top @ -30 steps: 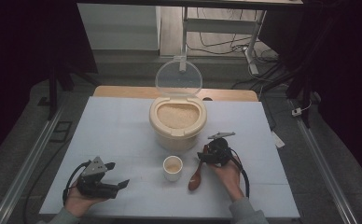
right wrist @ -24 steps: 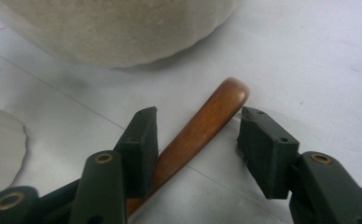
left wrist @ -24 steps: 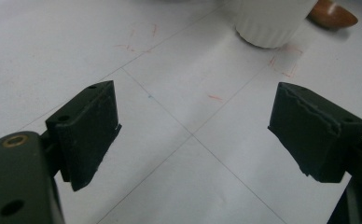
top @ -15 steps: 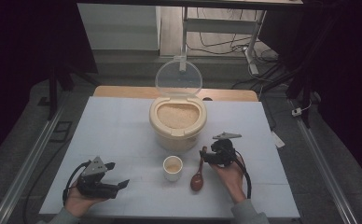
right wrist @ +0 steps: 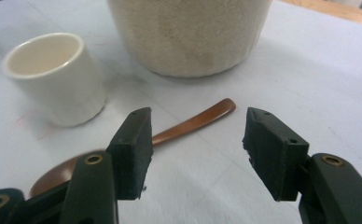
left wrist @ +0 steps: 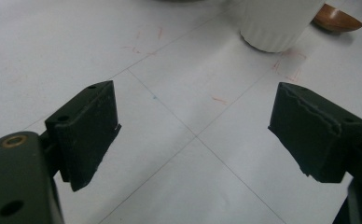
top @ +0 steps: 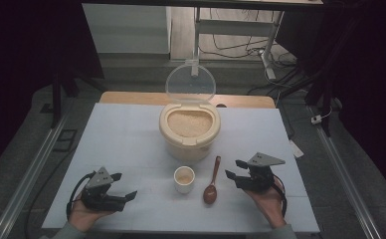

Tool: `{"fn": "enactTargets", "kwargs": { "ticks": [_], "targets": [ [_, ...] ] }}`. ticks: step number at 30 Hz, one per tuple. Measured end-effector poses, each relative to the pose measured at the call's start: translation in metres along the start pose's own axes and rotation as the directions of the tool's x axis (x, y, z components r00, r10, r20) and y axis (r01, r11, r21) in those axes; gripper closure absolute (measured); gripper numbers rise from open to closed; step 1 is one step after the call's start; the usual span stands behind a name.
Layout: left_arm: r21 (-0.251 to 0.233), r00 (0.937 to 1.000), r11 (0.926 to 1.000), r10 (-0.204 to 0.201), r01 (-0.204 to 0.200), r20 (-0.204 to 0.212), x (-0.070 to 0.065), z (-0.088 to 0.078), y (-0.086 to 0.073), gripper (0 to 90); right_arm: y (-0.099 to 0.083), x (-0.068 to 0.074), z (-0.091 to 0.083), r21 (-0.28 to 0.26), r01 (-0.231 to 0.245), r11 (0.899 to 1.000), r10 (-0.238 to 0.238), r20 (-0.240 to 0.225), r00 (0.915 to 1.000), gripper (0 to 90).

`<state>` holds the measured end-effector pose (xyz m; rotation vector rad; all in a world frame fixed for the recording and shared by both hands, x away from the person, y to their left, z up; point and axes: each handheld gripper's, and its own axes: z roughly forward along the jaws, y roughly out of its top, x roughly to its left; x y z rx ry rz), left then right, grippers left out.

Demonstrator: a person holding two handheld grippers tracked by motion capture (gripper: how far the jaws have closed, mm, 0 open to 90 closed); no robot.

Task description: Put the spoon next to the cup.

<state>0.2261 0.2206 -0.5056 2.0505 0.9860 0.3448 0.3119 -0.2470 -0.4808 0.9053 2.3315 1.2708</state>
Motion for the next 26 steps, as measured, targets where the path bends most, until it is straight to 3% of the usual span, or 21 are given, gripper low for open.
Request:
{"fn": "enactTargets", "kwargs": {
  "ticks": [7, 12, 26],
  "targets": [
    [-0.003, 1.0, 1.0, -0.004, 0.004, -0.002, 0.001, 0.0, -0.001, 15.3, -0.015, -0.008, -0.024, -0.024, 0.031, 0.999, -0.031, -0.001, 0.9995, 41.1],
    [-0.003, 1.0, 1.0, -0.003, 0.003, -0.001, 0.001, 0.0, -0.001, 15.3, -0.022, -0.017, -0.035, -0.042, 0.008, 0.999, -0.007, 0.008, 0.9999, 41.2],
    [-0.003, 1.0, 1.0, -0.001, 0.001, -0.004, 0.001, 0.001, -0.002, 15.2, -0.023, -0.015, -0.034, -0.027, 0.04, 0.999, -0.04, 0.002, 0.9992, 41.2]
  ]
}}
